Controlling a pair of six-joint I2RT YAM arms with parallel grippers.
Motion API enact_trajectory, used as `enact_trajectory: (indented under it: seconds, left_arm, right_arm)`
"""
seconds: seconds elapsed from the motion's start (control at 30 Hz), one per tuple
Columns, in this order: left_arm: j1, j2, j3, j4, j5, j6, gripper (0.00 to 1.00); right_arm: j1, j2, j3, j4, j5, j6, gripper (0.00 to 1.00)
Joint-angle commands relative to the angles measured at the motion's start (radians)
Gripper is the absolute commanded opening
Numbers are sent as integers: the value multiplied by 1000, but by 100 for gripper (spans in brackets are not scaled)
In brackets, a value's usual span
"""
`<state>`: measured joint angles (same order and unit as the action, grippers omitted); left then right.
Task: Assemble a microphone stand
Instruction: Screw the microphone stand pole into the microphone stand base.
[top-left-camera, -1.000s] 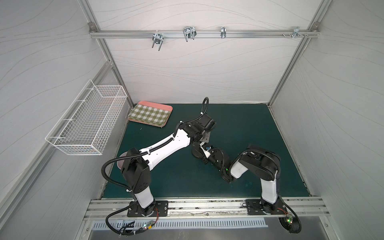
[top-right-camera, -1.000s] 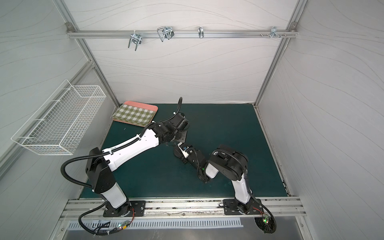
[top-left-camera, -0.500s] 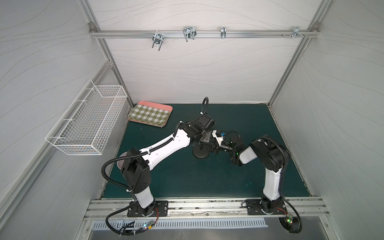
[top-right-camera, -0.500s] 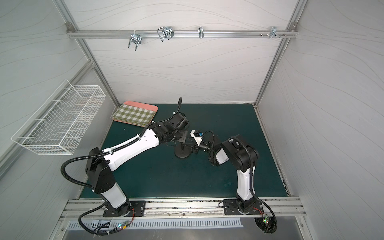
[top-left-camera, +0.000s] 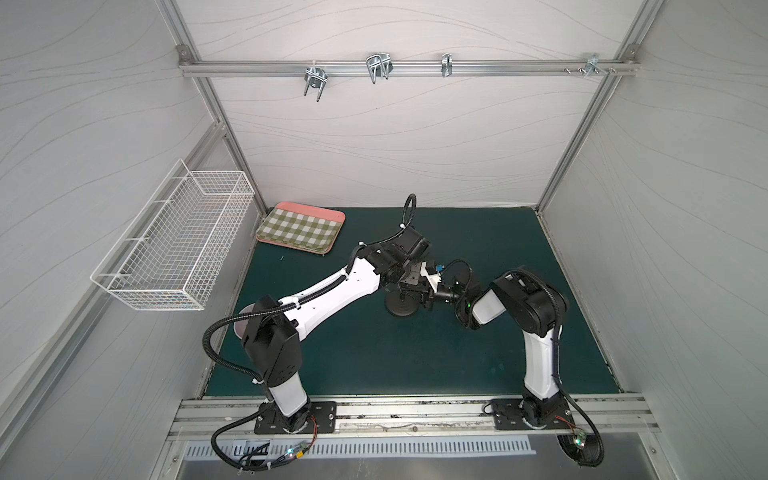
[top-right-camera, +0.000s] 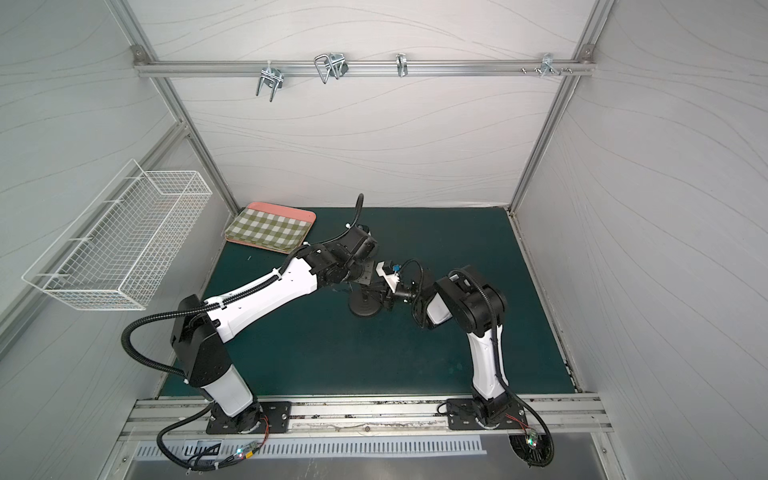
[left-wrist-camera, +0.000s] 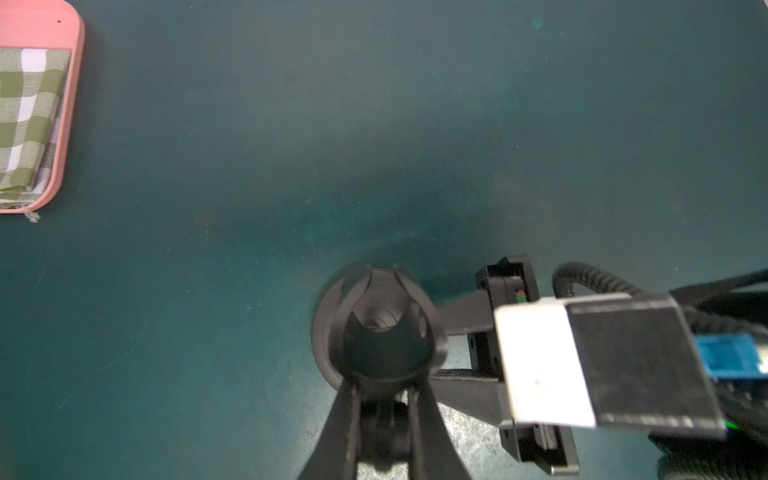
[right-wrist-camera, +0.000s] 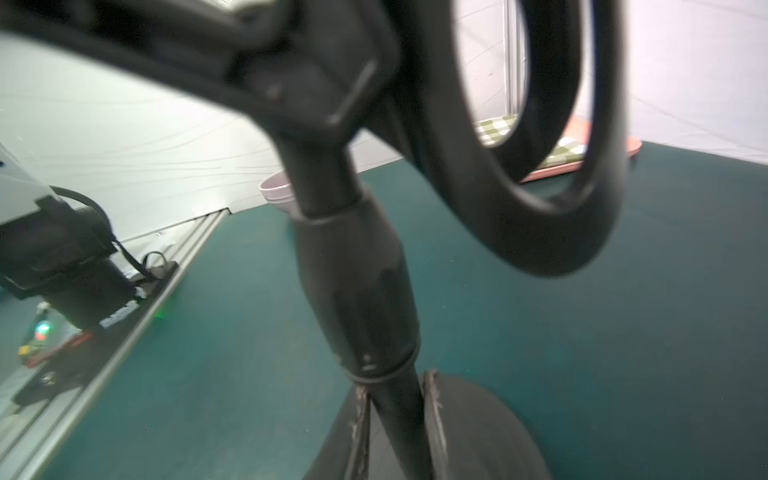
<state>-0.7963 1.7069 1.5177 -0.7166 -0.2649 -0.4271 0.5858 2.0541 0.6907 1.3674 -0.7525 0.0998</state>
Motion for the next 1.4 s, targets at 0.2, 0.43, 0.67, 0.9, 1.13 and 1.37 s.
enact_trajectory:
  seconds: [0.2, 0.43, 0.67, 0.9, 1.13, 1.37]
  left_arm:
    - [-12, 13, -4, -11, 77, -21, 3]
    - [-12, 3, -14, -9, 75, -25, 3]
    - [-12, -7, -24, -5, 74, -26, 3]
    - [-12, -1, -25, 3, 83, -25, 3]
    - [-10, -6, -22, 3, 85, -19, 3]
    - [-10, -4, -25, 1, 89, -18, 3]
  right_arm:
    - [147, -40, -80, 17, 375, -99, 9]
    - [365, -81, -123, 19, 977, -199, 11]
    - [526, -31, -36, 19, 1311, -309, 14]
    - [425, -113, -142, 16, 990, -230, 73]
    - [131, -145, -182, 17, 289, -119, 70]
    - [-10, -82, -78, 17, -100, -25, 60]
